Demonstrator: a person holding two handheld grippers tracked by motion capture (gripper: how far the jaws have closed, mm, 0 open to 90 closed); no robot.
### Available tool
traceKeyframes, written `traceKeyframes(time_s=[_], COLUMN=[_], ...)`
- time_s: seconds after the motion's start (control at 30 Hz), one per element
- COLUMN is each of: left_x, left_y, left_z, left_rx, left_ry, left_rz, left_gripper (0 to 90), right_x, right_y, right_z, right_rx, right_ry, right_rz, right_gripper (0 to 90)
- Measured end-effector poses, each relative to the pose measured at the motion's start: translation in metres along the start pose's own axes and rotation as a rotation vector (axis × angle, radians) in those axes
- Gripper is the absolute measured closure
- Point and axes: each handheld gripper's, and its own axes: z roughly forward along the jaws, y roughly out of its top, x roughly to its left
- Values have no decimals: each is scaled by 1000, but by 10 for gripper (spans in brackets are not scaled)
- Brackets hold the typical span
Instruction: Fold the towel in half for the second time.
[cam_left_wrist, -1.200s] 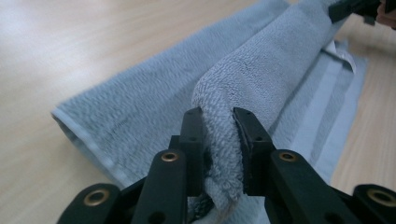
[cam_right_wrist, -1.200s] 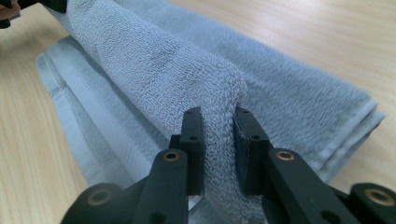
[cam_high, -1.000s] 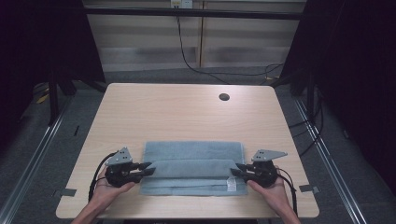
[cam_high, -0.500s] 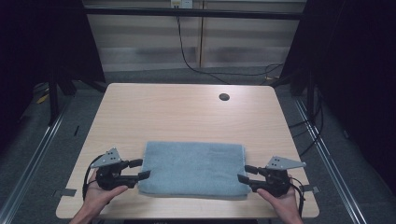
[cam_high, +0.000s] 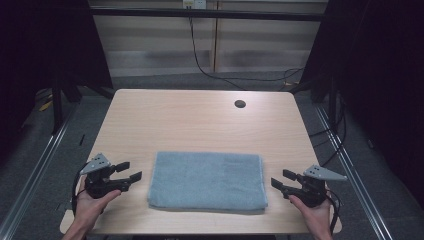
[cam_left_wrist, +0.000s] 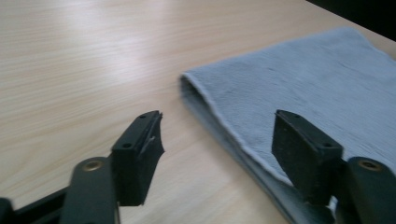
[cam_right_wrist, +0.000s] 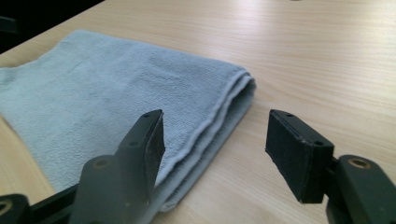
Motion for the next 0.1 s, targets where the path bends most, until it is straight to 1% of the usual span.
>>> traceKeyframes(time_s=[0.03,0.07,0.1], left_x=[2,4,6], left_y=[-3,-6,-8], left_z=[-1,0,1], left_rx=[6,-1,6], left_ry=[12,26,30], left_rz=[-18,-49,-57], left_gripper=[387,365,335], right_x=[-1,-2,-3], right_y=[-1,-3,-4], right_z=[1,2,4], right_rx=[1,9,21], right_ry=[-18,-22,-30], right_rz=[2,7,14], right_gripper=[332,326,323])
